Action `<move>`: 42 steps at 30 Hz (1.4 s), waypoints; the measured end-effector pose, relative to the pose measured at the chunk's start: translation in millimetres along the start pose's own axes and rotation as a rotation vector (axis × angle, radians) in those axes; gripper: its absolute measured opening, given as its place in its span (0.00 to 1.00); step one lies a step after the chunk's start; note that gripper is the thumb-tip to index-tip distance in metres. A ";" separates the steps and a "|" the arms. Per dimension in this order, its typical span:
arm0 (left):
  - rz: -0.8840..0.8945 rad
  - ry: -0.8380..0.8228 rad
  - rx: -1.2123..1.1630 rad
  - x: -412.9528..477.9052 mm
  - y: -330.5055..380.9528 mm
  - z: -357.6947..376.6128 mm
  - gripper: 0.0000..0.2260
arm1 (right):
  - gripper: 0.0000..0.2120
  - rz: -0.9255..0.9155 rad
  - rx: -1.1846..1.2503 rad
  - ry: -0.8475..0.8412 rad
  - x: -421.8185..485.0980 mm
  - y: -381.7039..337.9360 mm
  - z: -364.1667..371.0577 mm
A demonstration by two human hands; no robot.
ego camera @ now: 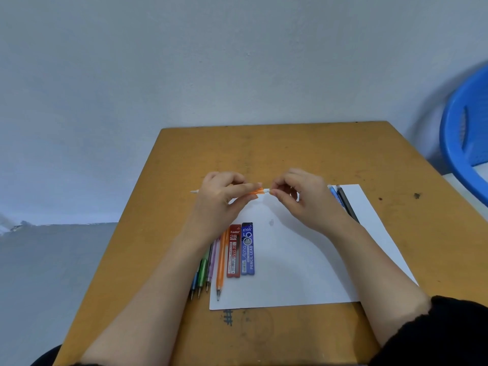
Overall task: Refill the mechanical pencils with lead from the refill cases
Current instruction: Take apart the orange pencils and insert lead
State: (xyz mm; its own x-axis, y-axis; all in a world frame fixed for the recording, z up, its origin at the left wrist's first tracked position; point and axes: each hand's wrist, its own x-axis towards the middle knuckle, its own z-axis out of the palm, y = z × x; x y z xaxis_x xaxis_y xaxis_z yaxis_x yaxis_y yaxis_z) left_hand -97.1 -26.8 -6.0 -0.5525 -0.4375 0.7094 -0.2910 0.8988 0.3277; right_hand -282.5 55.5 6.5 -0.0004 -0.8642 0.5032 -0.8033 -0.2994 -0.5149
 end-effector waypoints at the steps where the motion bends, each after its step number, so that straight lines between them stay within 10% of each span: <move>1: 0.009 -0.007 0.008 0.2 0.1 -0.8 0.11 | 0.05 0.000 -0.005 -0.007 -0.2 -0.1 0.1; 23: 0.007 -0.005 0.015 0.9 4.9 -3.5 0.10 | 0.06 0.040 0.035 0.020 0.3 -4.0 -5.6; 33: -0.082 0.019 0.082 1.5 -2.0 -3.2 0.12 | 0.11 0.196 0.055 -0.502 -3.1 -7.9 -7.7; 42: -0.088 -0.012 0.075 0.9 -2.7 -1.4 0.12 | 0.05 0.305 0.148 -0.284 1.1 -10.8 -8.2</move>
State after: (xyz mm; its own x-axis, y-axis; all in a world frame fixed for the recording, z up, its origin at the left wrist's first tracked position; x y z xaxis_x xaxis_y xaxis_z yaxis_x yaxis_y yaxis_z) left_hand -95.7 -29.6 -5.4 -0.5317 -0.5154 0.6720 -0.3960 0.8527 0.3407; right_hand -278.7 61.1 18.3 -0.0445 -0.9926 0.1127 -0.6974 -0.0499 -0.7149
